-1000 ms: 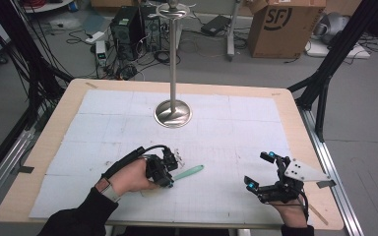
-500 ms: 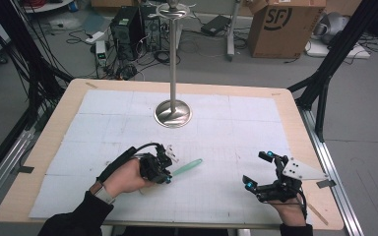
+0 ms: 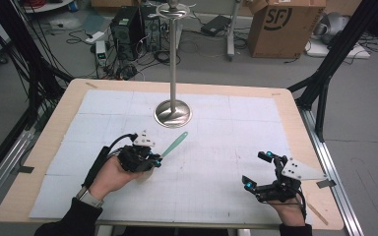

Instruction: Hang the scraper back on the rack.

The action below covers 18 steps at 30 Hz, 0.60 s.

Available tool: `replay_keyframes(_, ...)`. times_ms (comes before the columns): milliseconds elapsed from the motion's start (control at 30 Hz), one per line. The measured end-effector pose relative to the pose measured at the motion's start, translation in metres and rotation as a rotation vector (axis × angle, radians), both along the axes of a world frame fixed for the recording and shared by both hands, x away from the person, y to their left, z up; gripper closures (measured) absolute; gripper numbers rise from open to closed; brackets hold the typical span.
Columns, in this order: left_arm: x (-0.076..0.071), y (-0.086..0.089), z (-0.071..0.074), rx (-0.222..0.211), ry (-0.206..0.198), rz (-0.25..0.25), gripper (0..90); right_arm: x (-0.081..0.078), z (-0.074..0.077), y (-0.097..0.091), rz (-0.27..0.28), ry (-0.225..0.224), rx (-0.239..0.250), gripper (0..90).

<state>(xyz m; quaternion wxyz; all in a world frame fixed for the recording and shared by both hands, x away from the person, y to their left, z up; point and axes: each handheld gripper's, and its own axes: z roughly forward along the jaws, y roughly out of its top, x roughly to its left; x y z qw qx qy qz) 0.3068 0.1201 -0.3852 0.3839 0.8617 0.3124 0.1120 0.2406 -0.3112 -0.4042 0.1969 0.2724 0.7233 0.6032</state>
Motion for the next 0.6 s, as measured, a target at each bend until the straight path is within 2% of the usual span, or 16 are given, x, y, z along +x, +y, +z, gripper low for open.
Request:
replay_keyframes(100, 0.000, 0.009, 0.002, -0.062, -0.026, 0.008, 80.4, 0.001, -0.001, 0.001, -0.001, -0.001, -0.004, 0.3)
replay_keyframes(167, -0.001, 0.015, 0.004, -0.086, -0.058, 0.017, 80.4, 0.001, -0.001, 0.001, 0.003, 0.004, -0.002, 0.3)
replay_keyframes(233, 0.000, 0.023, 0.008, -0.147, -0.067, 0.020, 80.4, 0.001, 0.000, 0.001, 0.000, 0.002, -0.001, 0.3)
replay_keyframes(300, 0.001, 0.029, 0.010, -0.171, -0.080, 0.024, 80.4, 0.001, 0.000, 0.001, 0.001, 0.003, -0.002, 0.3)
replay_keyframes(467, 0.005, 0.045, 0.016, -0.285, -0.111, 0.024, 80.4, 0.001, 0.000, 0.002, 0.003, -0.001, -0.004, 0.3)
replay_keyframes(600, 0.006, 0.056, 0.023, -0.354, -0.172, 0.048, 80.5, 0.002, -0.001, 0.002, 0.005, -0.002, -0.006, 0.3)
